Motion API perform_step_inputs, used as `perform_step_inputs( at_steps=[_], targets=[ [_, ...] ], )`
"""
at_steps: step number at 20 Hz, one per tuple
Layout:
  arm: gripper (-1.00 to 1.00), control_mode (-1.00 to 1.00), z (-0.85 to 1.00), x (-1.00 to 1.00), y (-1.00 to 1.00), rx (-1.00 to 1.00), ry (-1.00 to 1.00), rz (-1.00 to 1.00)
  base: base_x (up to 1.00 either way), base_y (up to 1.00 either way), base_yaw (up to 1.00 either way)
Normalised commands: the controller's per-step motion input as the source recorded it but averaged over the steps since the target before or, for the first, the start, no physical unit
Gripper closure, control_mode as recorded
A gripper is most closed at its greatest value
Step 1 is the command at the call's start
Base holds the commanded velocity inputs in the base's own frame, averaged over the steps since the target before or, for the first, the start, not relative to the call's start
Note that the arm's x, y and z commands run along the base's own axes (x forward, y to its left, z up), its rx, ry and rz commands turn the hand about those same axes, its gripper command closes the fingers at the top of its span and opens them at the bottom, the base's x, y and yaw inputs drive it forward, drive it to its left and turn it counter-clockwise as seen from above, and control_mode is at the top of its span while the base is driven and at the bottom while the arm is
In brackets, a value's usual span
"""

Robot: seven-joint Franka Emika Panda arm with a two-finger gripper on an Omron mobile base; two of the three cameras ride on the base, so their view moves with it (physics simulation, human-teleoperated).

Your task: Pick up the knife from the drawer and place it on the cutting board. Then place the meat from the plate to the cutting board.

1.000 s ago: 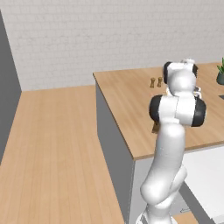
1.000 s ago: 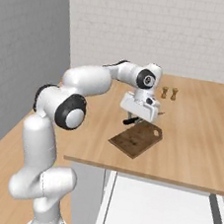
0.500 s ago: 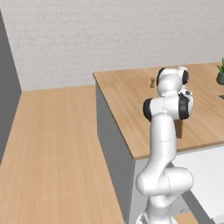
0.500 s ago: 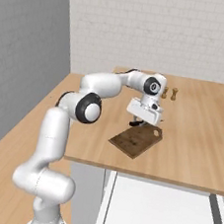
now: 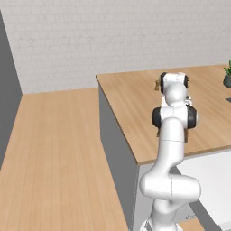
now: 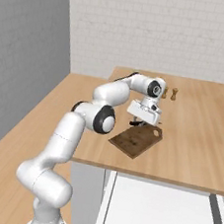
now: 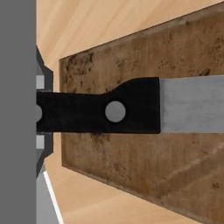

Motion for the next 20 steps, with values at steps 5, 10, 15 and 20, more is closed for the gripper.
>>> perform_step_inputs(
  at_steps=[5,10,15,20],
  targets=[
    [1.00,-1.00,0.00,-0.92,0.41,-0.15,-0.12,0.10,0.00,0.00,0.00],
    [1.00,-1.00,-0.23,-0.48,0.33,-0.23,-0.25,0.12,0.00,0.00,0.00],
    [1.00,-1.00,-0.21,-0.01,0.13,-0.23,-0.32,0.04,0.00,0.00,0.00],
    [1.00,-1.00,-0.10,0.04,0.01,-0.09,-0.23,0.01,0.00,0.00,0.00]
  ],
)
